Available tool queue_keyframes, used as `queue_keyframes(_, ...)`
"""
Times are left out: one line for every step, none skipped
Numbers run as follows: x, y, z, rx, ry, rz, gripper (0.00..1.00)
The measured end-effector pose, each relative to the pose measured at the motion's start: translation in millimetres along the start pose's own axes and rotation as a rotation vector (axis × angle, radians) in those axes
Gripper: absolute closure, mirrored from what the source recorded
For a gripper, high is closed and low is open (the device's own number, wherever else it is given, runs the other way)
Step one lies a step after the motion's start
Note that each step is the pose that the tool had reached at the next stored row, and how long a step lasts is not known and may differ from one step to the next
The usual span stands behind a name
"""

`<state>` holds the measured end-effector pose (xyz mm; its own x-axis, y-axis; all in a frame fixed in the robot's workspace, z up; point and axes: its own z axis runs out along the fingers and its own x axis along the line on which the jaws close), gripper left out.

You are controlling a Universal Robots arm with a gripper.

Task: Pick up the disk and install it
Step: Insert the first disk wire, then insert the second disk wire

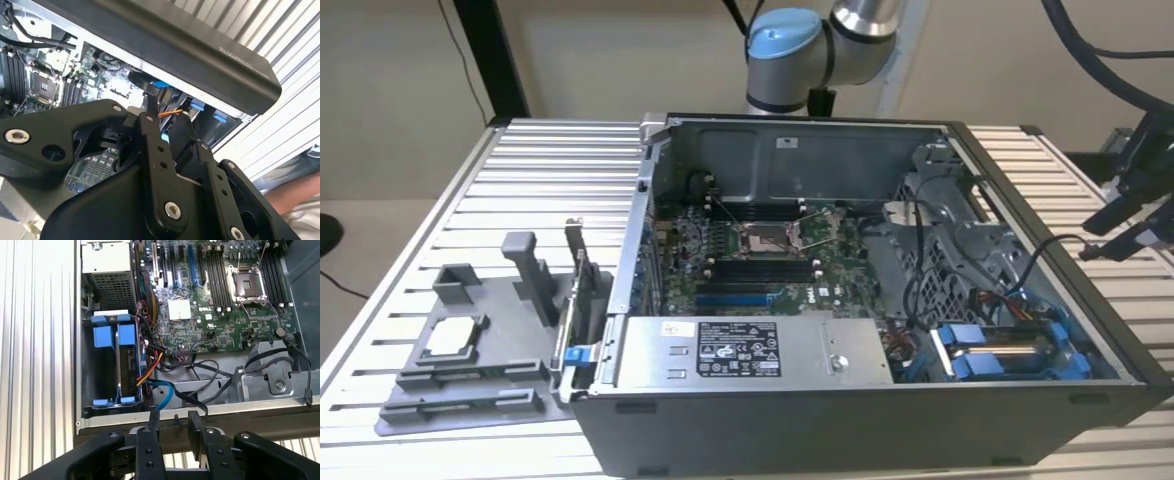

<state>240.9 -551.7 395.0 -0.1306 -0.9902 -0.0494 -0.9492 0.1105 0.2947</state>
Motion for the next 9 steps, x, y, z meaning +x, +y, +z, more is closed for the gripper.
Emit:
queue_keyframes(0.0,-0.7,1.5,-0.0014,0.0001,0.000,0.00)
queue_keyframes(0.1,-1.3,2.9,-0.0026,0.0003,0.000,0.00)
queue_keyframes(0.1,-2.0,4.6,-0.0040,0.0003,0.000,0.00)
queue_keyframes(0.2,-2.7,6.1,-0.0050,0.0005,0.000,0.00)
queue_keyframes(0.3,-3.3,7.7,-0.0058,0.0006,0.001,0.00)
queue_keyframes(0.4,-3.6,8.7,-0.0062,0.0004,0.001,0.00)
queue_keyframes(0.4,-3.6,8.8,-0.0062,0.0006,0.001,0.00)
queue_keyframes(0.3,-3.7,8.7,-0.0062,0.0008,0.001,0.00)
queue_keyframes(0.3,-3.7,8.8,-0.0062,0.0009,0.001,0.00)
